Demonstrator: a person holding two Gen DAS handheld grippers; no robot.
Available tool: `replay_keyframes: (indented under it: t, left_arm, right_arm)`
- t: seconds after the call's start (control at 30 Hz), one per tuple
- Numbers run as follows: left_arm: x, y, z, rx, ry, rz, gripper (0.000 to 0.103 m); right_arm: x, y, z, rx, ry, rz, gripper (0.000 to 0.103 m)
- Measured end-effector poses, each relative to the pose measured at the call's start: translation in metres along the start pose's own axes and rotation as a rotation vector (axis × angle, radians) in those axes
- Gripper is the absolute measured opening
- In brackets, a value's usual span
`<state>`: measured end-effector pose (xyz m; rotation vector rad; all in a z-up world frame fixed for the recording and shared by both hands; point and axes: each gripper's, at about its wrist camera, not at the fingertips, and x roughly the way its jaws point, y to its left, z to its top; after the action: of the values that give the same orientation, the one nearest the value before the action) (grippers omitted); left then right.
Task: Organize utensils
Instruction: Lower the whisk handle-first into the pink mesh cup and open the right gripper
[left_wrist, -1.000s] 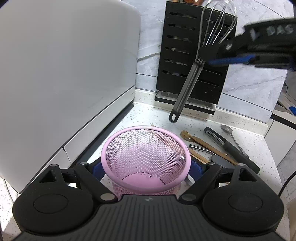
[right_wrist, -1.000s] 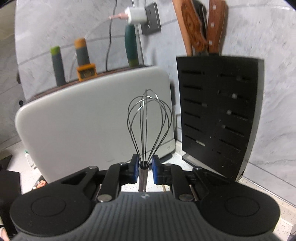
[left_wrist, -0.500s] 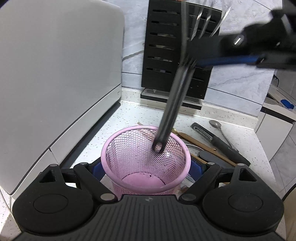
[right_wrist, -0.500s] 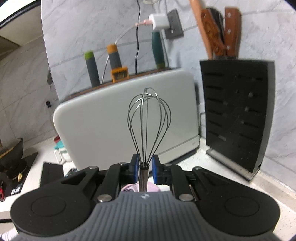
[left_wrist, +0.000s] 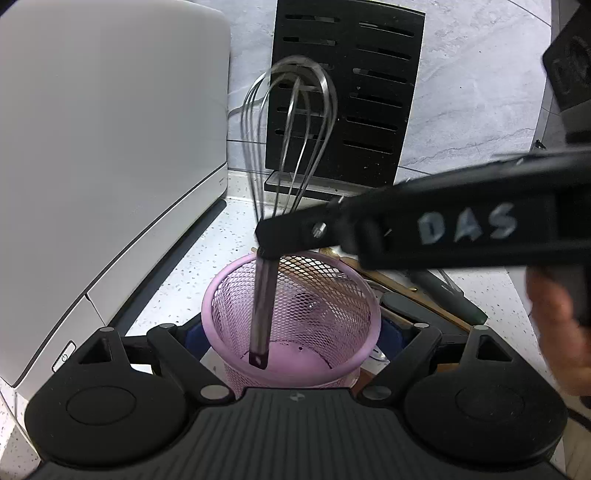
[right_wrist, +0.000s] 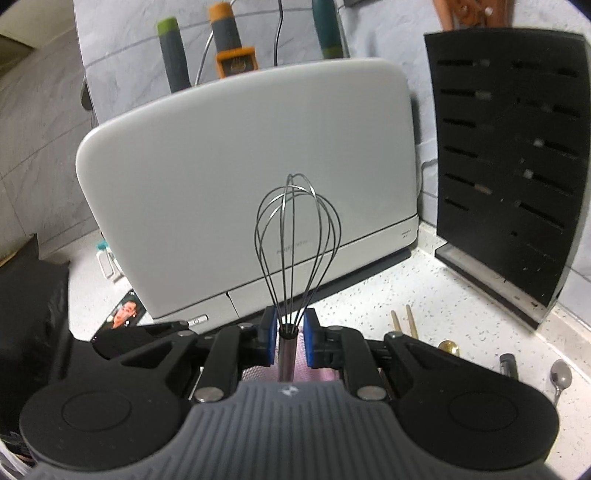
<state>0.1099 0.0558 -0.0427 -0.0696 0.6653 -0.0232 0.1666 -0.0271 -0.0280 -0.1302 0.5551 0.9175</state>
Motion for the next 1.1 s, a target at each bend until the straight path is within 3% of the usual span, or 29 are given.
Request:
replay_keyframes:
  t: [0.57, 0.7, 1.1]
  left_arm:
    - [-0.001, 0.001, -0.001, -0.004, -0.009, -0.008, 0.101]
    - [-0.002, 0.002, -0.001, -0.009, -0.011, -0.008, 0.101]
    - [-0.003, 0.004, -0.003, -0.025, -0.015, -0.009, 0.101]
  right_arm:
    - [0.026, -0.001, -0.005, 0.003, 0.081, 0.019, 0.017]
    - [0.025, 0.001, -0.004, 0.004, 0.092, 0.023, 0.029]
    - [0.002, 0.003, 0.007, -0.01, 0.097, -0.03, 0.043]
